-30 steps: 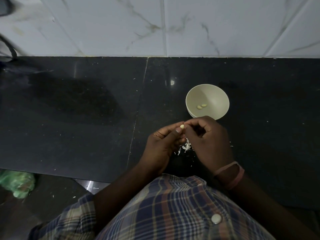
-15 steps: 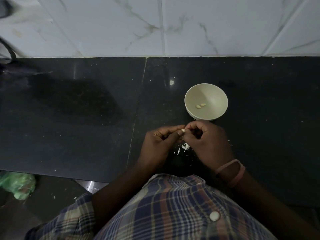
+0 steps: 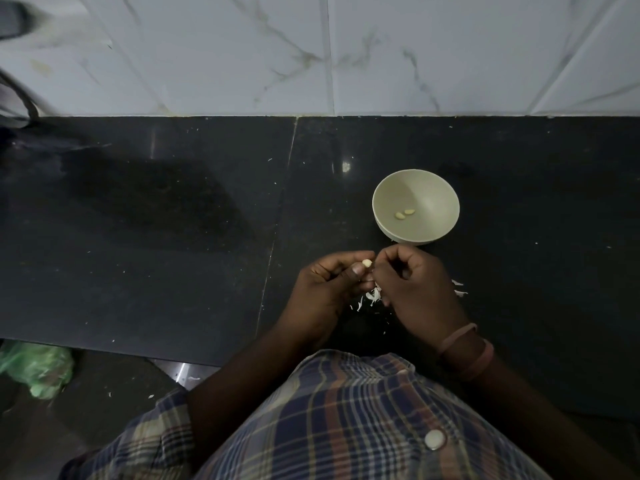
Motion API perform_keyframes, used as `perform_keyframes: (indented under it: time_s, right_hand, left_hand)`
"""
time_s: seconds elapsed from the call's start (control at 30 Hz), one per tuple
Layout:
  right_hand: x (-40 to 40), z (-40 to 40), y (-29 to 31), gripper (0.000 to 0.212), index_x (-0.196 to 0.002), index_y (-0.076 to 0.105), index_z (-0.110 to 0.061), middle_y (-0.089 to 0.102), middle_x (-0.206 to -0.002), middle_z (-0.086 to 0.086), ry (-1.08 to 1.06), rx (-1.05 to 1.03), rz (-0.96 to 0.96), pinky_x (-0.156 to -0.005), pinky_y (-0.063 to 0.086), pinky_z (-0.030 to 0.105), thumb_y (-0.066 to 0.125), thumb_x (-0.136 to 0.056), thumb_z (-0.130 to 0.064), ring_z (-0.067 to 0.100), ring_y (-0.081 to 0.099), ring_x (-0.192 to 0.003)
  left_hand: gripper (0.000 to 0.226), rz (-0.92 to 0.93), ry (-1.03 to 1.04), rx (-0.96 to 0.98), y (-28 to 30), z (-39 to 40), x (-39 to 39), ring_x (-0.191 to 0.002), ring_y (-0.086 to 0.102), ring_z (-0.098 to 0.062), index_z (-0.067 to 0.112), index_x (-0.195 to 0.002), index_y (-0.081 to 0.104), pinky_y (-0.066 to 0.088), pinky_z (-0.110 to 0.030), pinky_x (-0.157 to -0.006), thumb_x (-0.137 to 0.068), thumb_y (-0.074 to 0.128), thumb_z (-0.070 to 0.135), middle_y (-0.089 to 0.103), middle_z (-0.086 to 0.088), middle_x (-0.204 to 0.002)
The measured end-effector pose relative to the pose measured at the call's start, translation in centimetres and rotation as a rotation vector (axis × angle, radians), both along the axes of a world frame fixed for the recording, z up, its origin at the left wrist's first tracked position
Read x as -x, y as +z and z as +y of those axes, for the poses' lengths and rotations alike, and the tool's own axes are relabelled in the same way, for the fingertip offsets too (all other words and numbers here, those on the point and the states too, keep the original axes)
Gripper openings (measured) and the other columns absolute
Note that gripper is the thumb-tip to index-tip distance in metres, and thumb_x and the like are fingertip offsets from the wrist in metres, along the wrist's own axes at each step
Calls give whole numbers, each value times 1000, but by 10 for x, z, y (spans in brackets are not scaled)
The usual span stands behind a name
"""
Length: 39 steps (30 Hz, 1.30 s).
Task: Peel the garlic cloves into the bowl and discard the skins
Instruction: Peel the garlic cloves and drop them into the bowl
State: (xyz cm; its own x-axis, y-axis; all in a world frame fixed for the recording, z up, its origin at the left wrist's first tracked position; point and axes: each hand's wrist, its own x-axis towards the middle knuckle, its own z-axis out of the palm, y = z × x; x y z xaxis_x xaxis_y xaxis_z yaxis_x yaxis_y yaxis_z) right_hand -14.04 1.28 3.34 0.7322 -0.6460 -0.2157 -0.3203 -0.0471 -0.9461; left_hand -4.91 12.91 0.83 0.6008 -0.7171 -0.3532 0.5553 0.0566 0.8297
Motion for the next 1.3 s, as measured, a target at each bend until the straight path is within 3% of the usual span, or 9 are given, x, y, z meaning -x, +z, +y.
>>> perform_keyframes:
  time_s: [0.1, 0.23, 0.37, 0.5, 0.73, 1.07, 1.3]
  right_hand:
    - [1, -3, -4, 9, -85, 68, -11, 65, -64, 0, -93, -39, -9, -56, 48, 26, 62, -91, -7, 14, 60, -54]
    - [6, -9, -3, 23, -91, 70, -12, 66, -74, -4, -113, -5, -46, -62, 52, 31, 52, -93, 3, 15, 62, -61]
    - [5, -5, 0, 12, -100, 75, -19, 74, -87, -5, -46, 69, -60, -75, 60, 38, 67, -93, -13, 13, 71, -80]
    - [6, -4, -3, 6, -94, 77, -21, 76, -89, -8, -29, 126, -44, -78, 61, 40, 74, -90, -20, 9, 72, -84]
    - [6, -5, -4, 6, -87, 76, -22, 73, -83, -9, -31, 244, -37, -69, 54, 22, 75, -87, -15, 8, 69, -75]
    - [7, -2, -7, 8, -87, 71, -17, 67, -83, -6, 46, 423, -58, -66, 53, 27, 75, -84, -11, 8, 64, -73]
    - [6, 1, -7, 11, -83, 66, -15, 62, -83, -4, 72, 484, -65, -64, 43, 13, 73, -81, -7, 7, 58, -74]
  left_hand:
    - [22, 49, 22, 40, -3, 1, 0, -79, 68, -13, 15, -100, 79, 56, -23, -76, -86, 63, 9, 72, -8, -87]
    - [23, 35, 42, 40, -2, 1, 0, -80, 69, -13, 13, -103, 77, 56, -23, -75, -84, 65, 9, 73, -9, -89]
    - [22, -81, 38, -22, -2, 0, -2, -82, 70, -16, 18, -101, 78, 57, -26, -77, -85, 69, 8, 76, -10, -93]
    - [20, -213, 30, -70, 3, 0, -6, -77, 70, -12, 8, -105, 73, 55, -22, -71, -91, 66, -3, 77, -6, -91]
    - [10, -313, 48, -88, 7, 3, -9, -75, 70, -10, -2, -97, 71, 54, -20, -69, -88, 69, -5, 77, -4, -85]
    - [12, -134, 82, -10, 8, 2, -2, -81, 71, -18, 8, -93, 75, 57, -26, -76, -82, 73, 5, 75, -11, -87]
    - [19, 28, 65, 15, 8, 2, 2, -85, 71, -23, 15, -97, 79, 57, -36, -80, -81, 72, 8, 75, -14, -96]
